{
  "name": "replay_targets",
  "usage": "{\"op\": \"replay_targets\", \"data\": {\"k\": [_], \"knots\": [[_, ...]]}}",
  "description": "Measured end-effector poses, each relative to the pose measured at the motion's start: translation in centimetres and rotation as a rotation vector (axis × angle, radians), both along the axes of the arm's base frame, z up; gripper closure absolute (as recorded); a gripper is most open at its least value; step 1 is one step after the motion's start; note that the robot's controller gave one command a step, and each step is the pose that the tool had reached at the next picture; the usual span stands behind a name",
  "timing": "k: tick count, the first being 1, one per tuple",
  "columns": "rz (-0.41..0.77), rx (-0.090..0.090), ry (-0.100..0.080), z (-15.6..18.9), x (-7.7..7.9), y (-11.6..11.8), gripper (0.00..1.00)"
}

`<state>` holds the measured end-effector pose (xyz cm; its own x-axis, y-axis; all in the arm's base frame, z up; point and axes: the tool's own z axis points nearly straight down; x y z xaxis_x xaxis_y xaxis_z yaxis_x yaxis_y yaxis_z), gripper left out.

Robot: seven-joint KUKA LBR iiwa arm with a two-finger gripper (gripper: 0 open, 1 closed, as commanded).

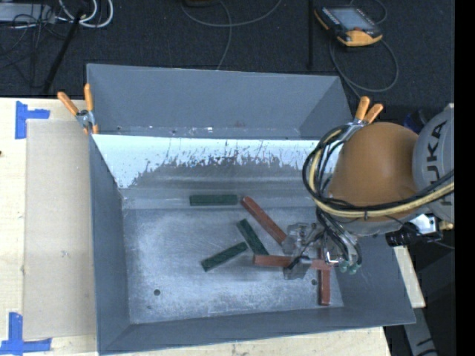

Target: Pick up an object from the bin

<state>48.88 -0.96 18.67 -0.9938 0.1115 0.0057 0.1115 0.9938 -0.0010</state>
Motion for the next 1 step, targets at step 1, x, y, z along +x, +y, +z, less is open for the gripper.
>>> {"op": "replay_targets", "data": {"k": [1], "knots": [[0.048, 0.000, -0.016, 14.20, 3.06, 1.86, 1.00]]}}
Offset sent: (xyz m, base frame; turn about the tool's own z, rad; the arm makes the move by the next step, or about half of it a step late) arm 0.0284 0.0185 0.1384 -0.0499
